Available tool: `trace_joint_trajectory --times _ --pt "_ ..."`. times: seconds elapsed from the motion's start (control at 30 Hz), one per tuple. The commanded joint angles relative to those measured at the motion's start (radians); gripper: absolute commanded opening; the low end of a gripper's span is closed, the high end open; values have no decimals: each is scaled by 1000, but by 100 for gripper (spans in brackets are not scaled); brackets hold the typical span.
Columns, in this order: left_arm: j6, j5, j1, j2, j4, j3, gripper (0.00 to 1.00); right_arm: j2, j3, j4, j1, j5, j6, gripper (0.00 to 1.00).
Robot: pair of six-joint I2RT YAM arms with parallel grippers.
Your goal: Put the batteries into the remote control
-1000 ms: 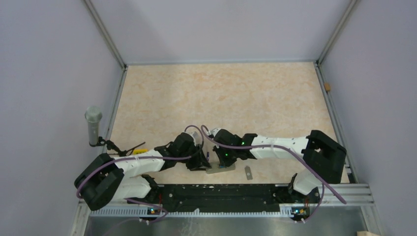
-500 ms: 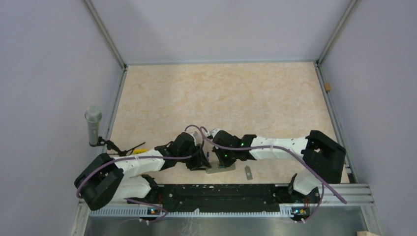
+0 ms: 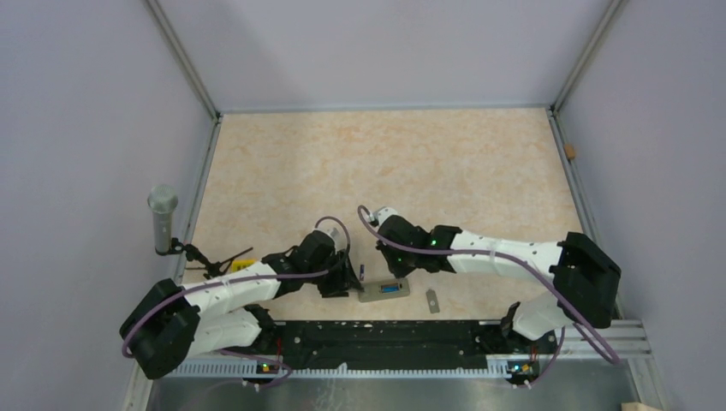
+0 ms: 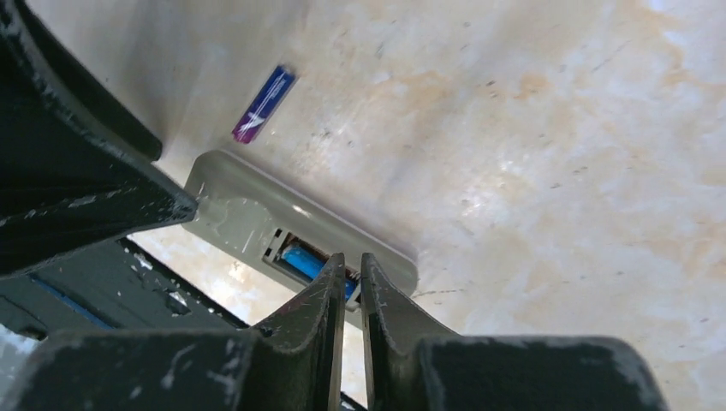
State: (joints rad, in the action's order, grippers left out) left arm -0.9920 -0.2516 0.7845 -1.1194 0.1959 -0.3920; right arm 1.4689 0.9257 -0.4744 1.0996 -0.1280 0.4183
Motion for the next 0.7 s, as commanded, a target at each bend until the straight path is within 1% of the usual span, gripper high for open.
trace_joint_trajectory --times 0.0,0.13,0.3,0.4,0.47,0.67 --pt "4 -28 2 43 33 2 54 -47 29 5 -52 -37 -22 12" --pt "2 -91 11 28 17 7 52 -31 5 46 -81 -42 -31 10" --pt "-14 -109 72 8 9 -12 41 19 -8 90 -101 -23 -35 0" --pt "-28 -92 127 -15 18 -33 34 44 -31 120 -113 -11 -31 0" --pt "-40 -72 158 -32 18 -42 27 59 -44 130 -122 -10 -25 0" --pt "-81 16 224 -81 7 -54 17 76 -88 154 -125 6 -20 0"
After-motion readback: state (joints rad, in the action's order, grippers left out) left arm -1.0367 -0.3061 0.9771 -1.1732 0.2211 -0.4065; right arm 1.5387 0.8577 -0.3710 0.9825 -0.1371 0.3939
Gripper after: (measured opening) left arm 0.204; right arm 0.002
